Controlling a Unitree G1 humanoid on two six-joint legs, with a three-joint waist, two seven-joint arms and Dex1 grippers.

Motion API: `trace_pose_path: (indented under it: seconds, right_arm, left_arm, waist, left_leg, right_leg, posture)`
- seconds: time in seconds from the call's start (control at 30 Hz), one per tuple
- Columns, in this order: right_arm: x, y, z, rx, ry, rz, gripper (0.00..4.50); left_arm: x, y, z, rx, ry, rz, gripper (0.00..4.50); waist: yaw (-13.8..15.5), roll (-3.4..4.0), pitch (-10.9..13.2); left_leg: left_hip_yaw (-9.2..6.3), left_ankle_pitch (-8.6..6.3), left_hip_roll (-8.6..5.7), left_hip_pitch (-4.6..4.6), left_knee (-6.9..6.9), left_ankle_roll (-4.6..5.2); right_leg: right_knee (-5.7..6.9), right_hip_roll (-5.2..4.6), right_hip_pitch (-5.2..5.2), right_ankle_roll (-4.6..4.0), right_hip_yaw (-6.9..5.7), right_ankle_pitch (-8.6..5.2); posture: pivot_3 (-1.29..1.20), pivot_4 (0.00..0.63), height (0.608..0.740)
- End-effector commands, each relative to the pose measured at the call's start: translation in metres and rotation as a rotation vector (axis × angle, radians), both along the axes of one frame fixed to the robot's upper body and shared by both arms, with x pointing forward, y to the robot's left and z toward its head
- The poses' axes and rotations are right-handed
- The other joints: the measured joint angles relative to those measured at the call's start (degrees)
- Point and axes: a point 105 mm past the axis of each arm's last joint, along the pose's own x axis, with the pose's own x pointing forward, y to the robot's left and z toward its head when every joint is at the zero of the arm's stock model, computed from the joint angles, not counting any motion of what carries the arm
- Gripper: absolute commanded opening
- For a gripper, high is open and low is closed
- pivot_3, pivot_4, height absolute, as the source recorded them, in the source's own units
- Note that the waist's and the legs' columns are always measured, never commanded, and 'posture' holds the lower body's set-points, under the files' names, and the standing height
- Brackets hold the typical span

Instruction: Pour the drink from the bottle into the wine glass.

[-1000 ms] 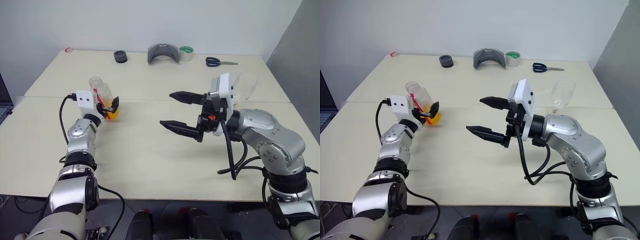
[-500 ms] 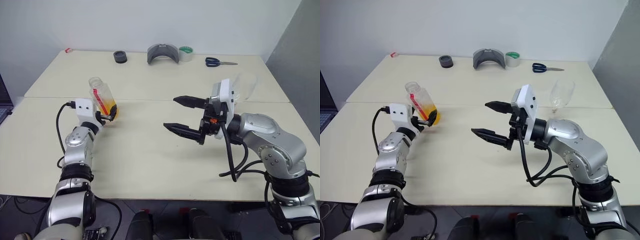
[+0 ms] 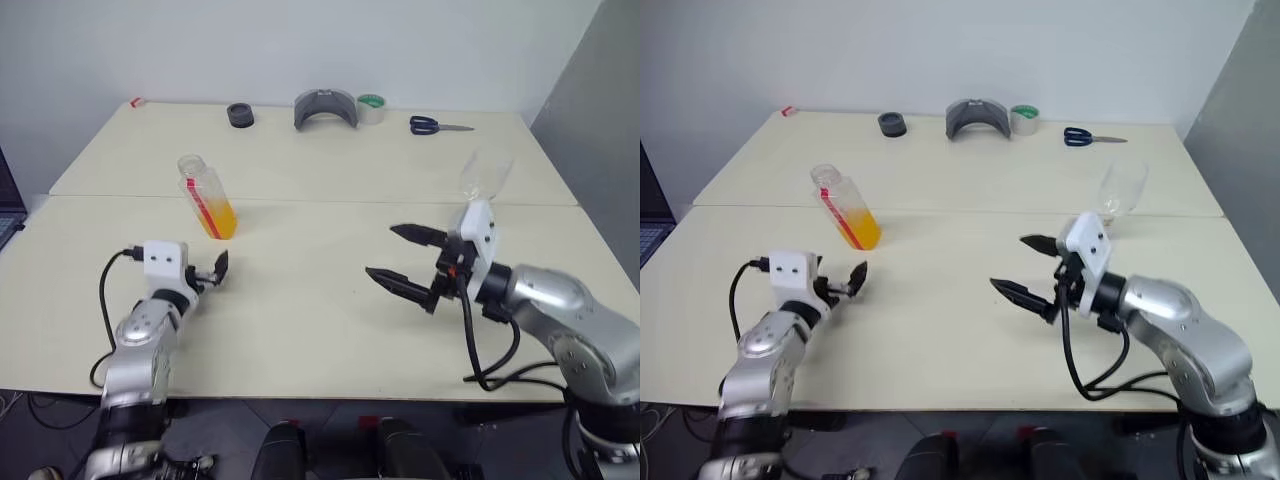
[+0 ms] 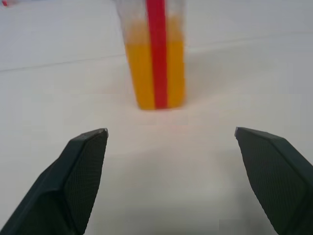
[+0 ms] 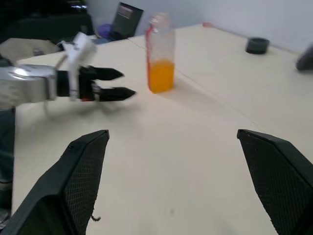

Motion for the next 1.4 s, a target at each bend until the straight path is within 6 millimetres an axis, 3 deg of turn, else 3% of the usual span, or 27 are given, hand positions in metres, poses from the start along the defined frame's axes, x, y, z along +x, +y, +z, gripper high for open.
trace_pose_path:
  seconds: [0.03,0.13,0.2,0.4,0.6,0.77,0.93,1.4]
  right_arm:
    - [0.006,-0.026,-0.020,-0.048,0.020,-0.226,4.50]
    - [0.014,-0.046,-0.047,-0.071,0.070,-0.375,4.50]
    - [0.028,-0.062,-0.054,-0.060,0.071,-0.500,4.50]
    - [0.058,-0.093,-0.054,0.002,0.039,-0.748,4.50]
    - [0.088,-0.095,-0.058,0.033,0.019,-0.790,4.50]
    - [0.112,-0.102,-0.057,0.114,0.015,-0.818,4.50]
    - [0.134,-0.111,-0.054,0.165,0.002,-0.865,4.50]
    - [0.167,-0.116,-0.049,0.196,-0.025,-0.848,4.50]
  left_arm:
    - [-0.024,-0.059,0.022,-0.021,0.015,-0.291,4.47]
    - [-0.043,-0.103,0.038,-0.056,0.029,-0.537,4.47]
    - [-0.052,-0.125,0.058,-0.068,0.000,-0.694,4.47]
    - [-0.066,-0.150,0.083,-0.030,-0.011,-0.946,4.47]
    - [-0.061,-0.148,0.081,0.047,-0.001,-1.032,4.47]
    - [-0.046,-0.142,0.083,0.075,-0.034,-0.998,4.47]
    - [-0.043,-0.144,0.085,0.080,-0.054,-1.005,4.47]
    - [-0.043,-0.144,0.083,0.088,-0.056,-1.017,4.47]
  waist:
    - [0.03,-0.08,-0.05]
    - [0.14,-0.10,-0.06]
    - [-0.01,-0.10,-0.05]
    - [-1.05,-0.06,-0.06]
    - [-1.13,-0.05,-0.05]
    - [-1.17,-0.02,-0.03]
    - [-1.22,-0.02,-0.03]
    - [-1.57,0.04,0.01]
  left_leg:
    - [0.00,0.00,-0.01,0.03,0.00,0.00]
    - [0.02,0.00,-0.06,0.13,0.01,0.00]
    - [0.07,0.00,-0.04,0.22,0.01,0.00]
    - [0.16,0.01,0.01,0.58,-0.06,0.00]
    - [0.16,0.01,0.03,0.56,-0.08,0.00]
    - [0.18,0.01,0.03,0.52,-0.08,0.01]
    - [0.21,0.01,0.03,0.51,-0.08,0.01]
    - [0.21,0.01,0.03,0.51,-0.15,0.01]
  right_leg:
    - [0.00,0.00,0.03,0.01,0.00,0.00]
    - [0.00,-0.02,0.13,0.03,0.01,-0.01]
    - [-0.01,0.02,0.14,0.27,0.08,-0.15]
    - [0.22,0.22,0.18,0.23,0.31,-0.21]
    - [0.22,0.25,0.16,0.17,0.29,-0.24]
    - [0.22,0.24,0.15,0.15,0.27,-0.24]
    - [0.21,0.23,0.15,-0.08,0.30,-0.10]
    - [0.20,0.22,0.14,-0.11,0.30,-0.08]
  posture:
    - [0.00,0.150,0.740]
    - [0.00,0.150,0.740]
    - [0.00,0.150,0.740]
    - [0.00,0.150,0.740]
    - [0.00,0.150,0.740]
    - [0.00,0.150,0.740]
    - [0.00,0.150,0.740]
    - [0.00,0.150,0.740]
